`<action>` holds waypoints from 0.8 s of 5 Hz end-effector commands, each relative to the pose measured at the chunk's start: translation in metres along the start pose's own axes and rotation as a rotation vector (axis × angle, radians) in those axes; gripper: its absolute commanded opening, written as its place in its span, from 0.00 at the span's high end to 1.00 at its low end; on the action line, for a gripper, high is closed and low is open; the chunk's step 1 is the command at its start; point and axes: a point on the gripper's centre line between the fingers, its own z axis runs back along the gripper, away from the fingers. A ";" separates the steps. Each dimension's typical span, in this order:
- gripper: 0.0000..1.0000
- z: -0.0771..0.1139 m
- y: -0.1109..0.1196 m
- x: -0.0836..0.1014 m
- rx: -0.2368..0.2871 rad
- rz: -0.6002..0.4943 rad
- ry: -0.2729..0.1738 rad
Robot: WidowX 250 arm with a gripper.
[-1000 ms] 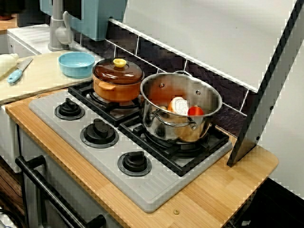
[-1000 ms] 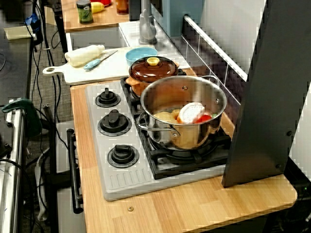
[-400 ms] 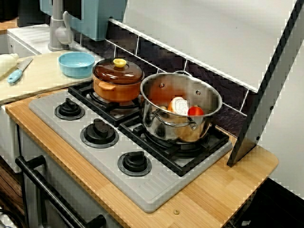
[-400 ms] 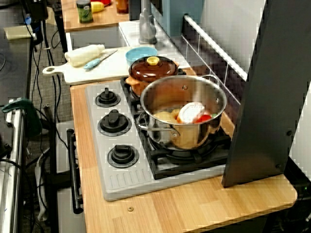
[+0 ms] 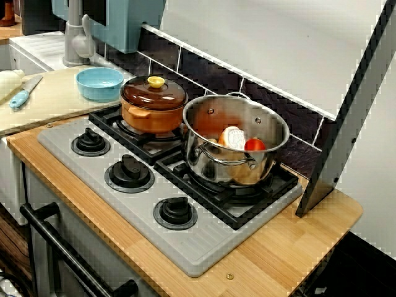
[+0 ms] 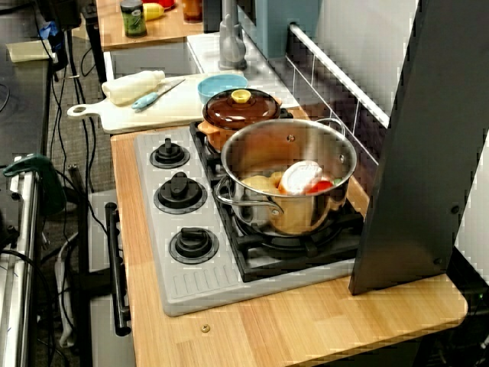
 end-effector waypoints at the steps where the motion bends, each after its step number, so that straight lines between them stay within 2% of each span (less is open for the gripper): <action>1: 0.00 -0.013 0.029 0.037 0.074 0.133 -0.045; 3: 0.00 -0.042 0.054 0.064 0.154 0.201 -0.052; 4: 0.00 -0.054 0.064 0.074 0.193 0.208 -0.024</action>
